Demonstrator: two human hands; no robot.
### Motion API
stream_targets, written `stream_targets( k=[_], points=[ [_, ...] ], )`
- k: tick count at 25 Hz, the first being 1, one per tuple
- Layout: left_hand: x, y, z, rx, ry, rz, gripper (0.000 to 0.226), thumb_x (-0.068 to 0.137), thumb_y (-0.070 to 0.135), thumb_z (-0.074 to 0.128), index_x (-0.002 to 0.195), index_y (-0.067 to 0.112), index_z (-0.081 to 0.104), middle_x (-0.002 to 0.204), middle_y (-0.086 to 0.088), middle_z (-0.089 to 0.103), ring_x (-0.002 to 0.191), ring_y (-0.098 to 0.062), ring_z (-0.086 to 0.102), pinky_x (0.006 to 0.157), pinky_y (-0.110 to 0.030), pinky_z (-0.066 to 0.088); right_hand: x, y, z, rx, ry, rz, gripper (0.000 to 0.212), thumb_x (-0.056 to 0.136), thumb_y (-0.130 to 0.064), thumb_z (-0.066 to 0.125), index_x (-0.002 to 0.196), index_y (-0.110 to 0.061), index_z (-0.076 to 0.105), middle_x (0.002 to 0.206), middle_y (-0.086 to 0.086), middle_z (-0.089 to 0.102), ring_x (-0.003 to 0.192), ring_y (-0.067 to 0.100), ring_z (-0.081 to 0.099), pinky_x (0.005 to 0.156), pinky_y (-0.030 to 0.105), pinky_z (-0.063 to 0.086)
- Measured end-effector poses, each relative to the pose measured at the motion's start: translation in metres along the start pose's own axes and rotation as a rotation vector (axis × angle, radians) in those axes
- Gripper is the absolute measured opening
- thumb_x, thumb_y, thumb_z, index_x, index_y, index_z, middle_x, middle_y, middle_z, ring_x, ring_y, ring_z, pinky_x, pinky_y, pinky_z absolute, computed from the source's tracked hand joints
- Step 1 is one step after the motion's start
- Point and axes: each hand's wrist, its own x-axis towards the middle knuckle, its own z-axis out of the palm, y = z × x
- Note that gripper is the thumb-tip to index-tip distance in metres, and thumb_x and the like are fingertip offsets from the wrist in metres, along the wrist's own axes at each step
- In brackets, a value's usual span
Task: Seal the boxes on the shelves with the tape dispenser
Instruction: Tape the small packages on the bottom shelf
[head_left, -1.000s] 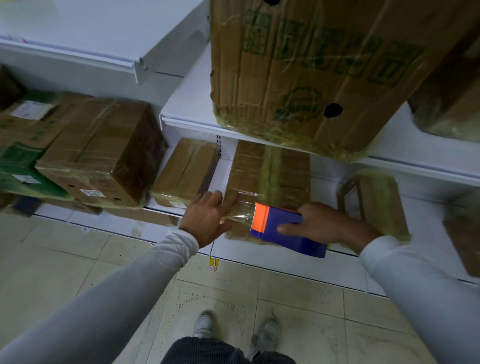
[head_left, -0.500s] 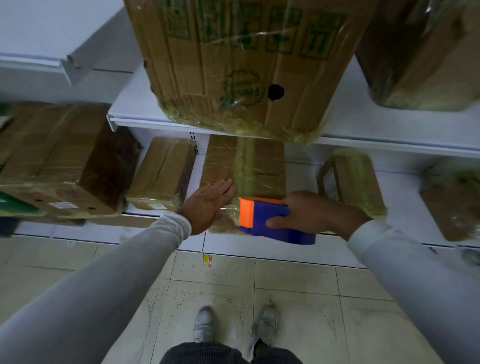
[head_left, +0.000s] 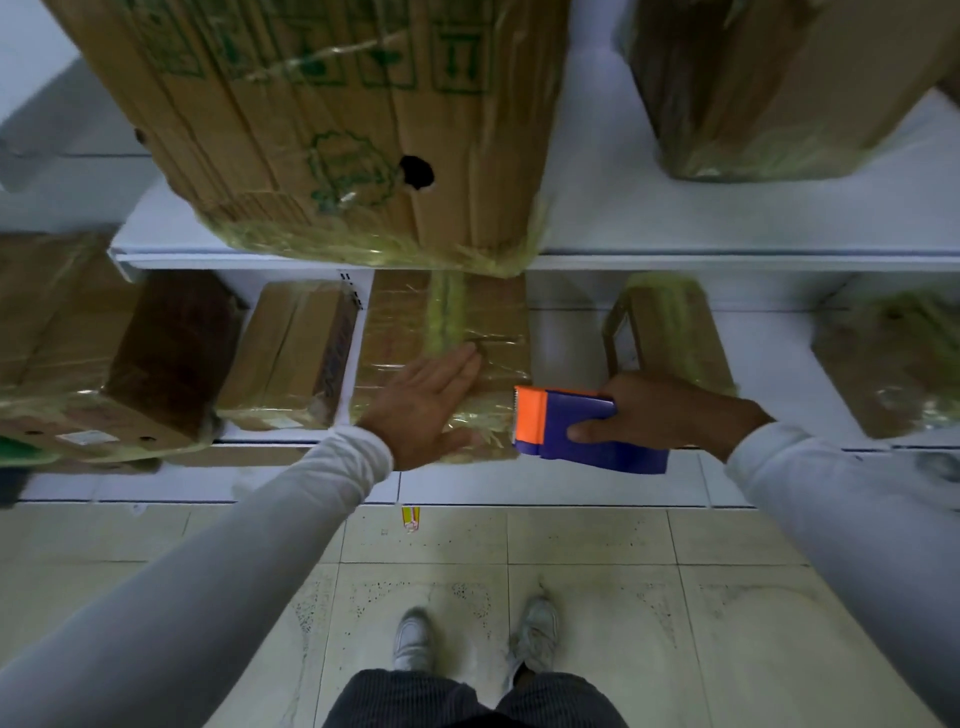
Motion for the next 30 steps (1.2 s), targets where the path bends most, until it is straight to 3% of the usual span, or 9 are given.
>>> stream_targets(
  k=[2, 6, 10, 13, 17, 21, 24, 27, 30],
  points=[
    [0.013, 0.019, 0.012, 0.096, -0.028, 0.030, 0.074, 0.096, 0.057, 0.022, 0.151, 0.015, -0.003, 0.160, -0.005, -0.004, 0.147, -0.019, 0.000, 0.118, -0.035, -0.002, -0.001, 0.002, 0.002, 0.007, 0.000, -0.004, 0.040, 0.087, -0.057, 0.061, 0.084, -0.017, 0.061, 0.075, 0.003, 0.066, 0.067, 0.020, 0.063, 0.062, 0.027, 0.046],
    [0.014, 0.016, 0.021, 0.137, -0.010, 0.014, 0.060, 0.098, 0.051, 0.013, 0.149, 0.027, -0.006, 0.160, -0.001, -0.001, 0.147, -0.019, 0.003, 0.117, -0.037, 0.002, -0.008, 0.006, 0.005, 0.015, -0.013, -0.065, 0.031, 0.090, -0.054, 0.059, 0.084, -0.023, 0.058, 0.078, 0.002, 0.067, 0.072, 0.021, 0.066, 0.067, 0.032, 0.052],
    [0.014, 0.017, 0.023, 0.130, -0.014, 0.018, 0.054, 0.094, 0.051, 0.002, 0.143, 0.037, -0.015, 0.159, 0.000, -0.002, 0.147, -0.019, 0.004, 0.117, -0.037, 0.003, -0.040, 0.039, -0.009, 0.009, -0.013, 0.000, 0.051, 0.080, -0.070, 0.054, 0.092, -0.020, 0.064, 0.080, 0.006, 0.071, 0.074, 0.023, 0.068, 0.074, 0.042, 0.056],
    [0.013, 0.016, 0.021, 0.098, -0.039, 0.013, 0.053, 0.096, 0.051, 0.009, 0.145, 0.040, -0.008, 0.160, 0.001, -0.001, 0.147, -0.019, 0.004, 0.117, -0.038, 0.001, -0.042, 0.046, -0.004, -0.084, 0.032, 0.097, 0.048, 0.084, -0.068, 0.054, 0.086, -0.021, 0.063, 0.071, 0.002, 0.066, 0.066, 0.019, 0.064, 0.063, 0.033, 0.049],
    [0.017, 0.038, 0.015, 0.034, -0.015, -0.091, 0.059, 0.093, 0.061, 0.023, 0.146, 0.036, 0.025, 0.158, -0.001, 0.017, 0.146, -0.022, 0.015, 0.117, -0.047, 0.010, -0.012, 0.017, 0.019, -0.240, 0.174, 0.167, 0.045, 0.091, -0.059, 0.051, 0.068, -0.021, 0.046, 0.059, -0.003, 0.049, 0.054, 0.012, 0.048, 0.058, 0.028, 0.041],
    [0.017, 0.045, 0.015, 0.085, -0.020, -0.131, 0.054, 0.097, 0.054, 0.018, 0.145, 0.032, 0.028, 0.158, -0.001, 0.017, 0.146, -0.022, 0.013, 0.117, -0.050, 0.007, 0.013, -0.005, 0.044, -0.416, 0.331, 0.233, 0.028, 0.093, -0.044, 0.050, 0.083, -0.019, 0.053, 0.063, -0.004, 0.046, 0.061, 0.017, 0.050, 0.059, 0.028, 0.039],
    [0.009, 0.042, 0.014, 0.038, 0.014, -0.140, 0.058, 0.094, 0.060, 0.022, 0.142, 0.030, 0.034, 0.154, -0.001, 0.028, 0.143, -0.022, 0.021, 0.116, -0.050, 0.009, 0.003, 0.012, 0.052, -0.313, 0.220, 0.324, 0.021, 0.093, -0.042, 0.049, 0.082, -0.025, 0.045, 0.064, -0.003, 0.046, 0.071, 0.023, 0.058, 0.062, 0.028, 0.044],
    [0.030, 0.062, 0.009, 0.004, 0.077, -0.316, 0.087, 0.075, 0.081, 0.028, 0.137, 0.021, 0.038, 0.132, -0.003, 0.047, 0.123, -0.027, 0.043, 0.110, -0.055, 0.022, -0.008, 0.025, 0.057, -0.157, 0.280, 0.359, 0.038, 0.092, -0.057, 0.048, 0.070, -0.027, 0.039, 0.064, -0.002, 0.052, 0.062, 0.017, 0.055, 0.059, 0.026, 0.043],
    [0.052, 0.079, 0.014, 0.033, 0.031, -0.481, 0.097, 0.070, 0.079, 0.041, 0.143, 0.019, 0.024, 0.139, -0.008, 0.037, 0.128, -0.030, 0.035, 0.107, -0.063, 0.017, -0.008, 0.024, 0.060, -0.087, 0.350, 0.365, 0.051, 0.089, -0.065, 0.047, 0.068, -0.019, 0.046, 0.065, 0.000, 0.055, 0.062, 0.017, 0.056, 0.056, 0.026, 0.041]
  ],
)
